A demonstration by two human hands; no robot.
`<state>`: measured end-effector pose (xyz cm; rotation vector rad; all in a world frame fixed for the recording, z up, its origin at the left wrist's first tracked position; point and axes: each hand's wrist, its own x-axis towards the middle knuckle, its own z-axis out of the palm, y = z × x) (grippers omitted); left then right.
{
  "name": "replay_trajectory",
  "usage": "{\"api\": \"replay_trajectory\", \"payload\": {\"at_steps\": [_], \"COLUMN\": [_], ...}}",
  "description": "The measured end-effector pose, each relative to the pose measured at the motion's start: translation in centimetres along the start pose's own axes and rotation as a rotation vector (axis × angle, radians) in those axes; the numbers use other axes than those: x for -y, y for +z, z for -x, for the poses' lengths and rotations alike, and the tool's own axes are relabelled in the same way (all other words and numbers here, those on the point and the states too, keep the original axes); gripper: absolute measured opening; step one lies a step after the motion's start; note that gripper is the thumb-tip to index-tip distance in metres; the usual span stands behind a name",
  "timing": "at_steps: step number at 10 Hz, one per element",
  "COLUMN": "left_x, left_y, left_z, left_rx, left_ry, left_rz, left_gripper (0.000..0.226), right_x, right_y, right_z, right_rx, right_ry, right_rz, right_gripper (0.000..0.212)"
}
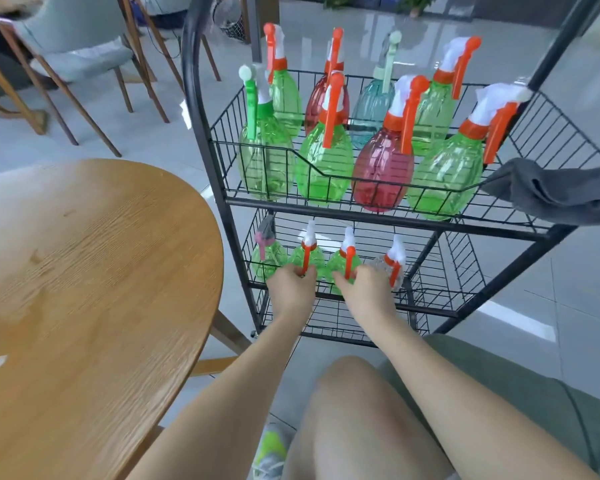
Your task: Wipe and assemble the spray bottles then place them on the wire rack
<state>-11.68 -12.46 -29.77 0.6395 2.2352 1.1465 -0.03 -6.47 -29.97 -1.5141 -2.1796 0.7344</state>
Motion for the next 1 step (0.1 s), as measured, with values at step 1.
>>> {"api": "replay_trajectory", "payload": {"at_steps": [1], "left_x": [0.68], "left_y": [-0.27], "left_z": [0.54], "left_rx": [-0.009], "left_ry": [-0.022], "left_rz": [-0.061], "left_gripper": [0.033], "right_x": [-2.26], "right_y": [-1.19], "right_z": [1.40], "right_rx": [-0.052], "right_ry": [0.030], "right_rz": [-0.079], "right_gripper": [0.050]}}
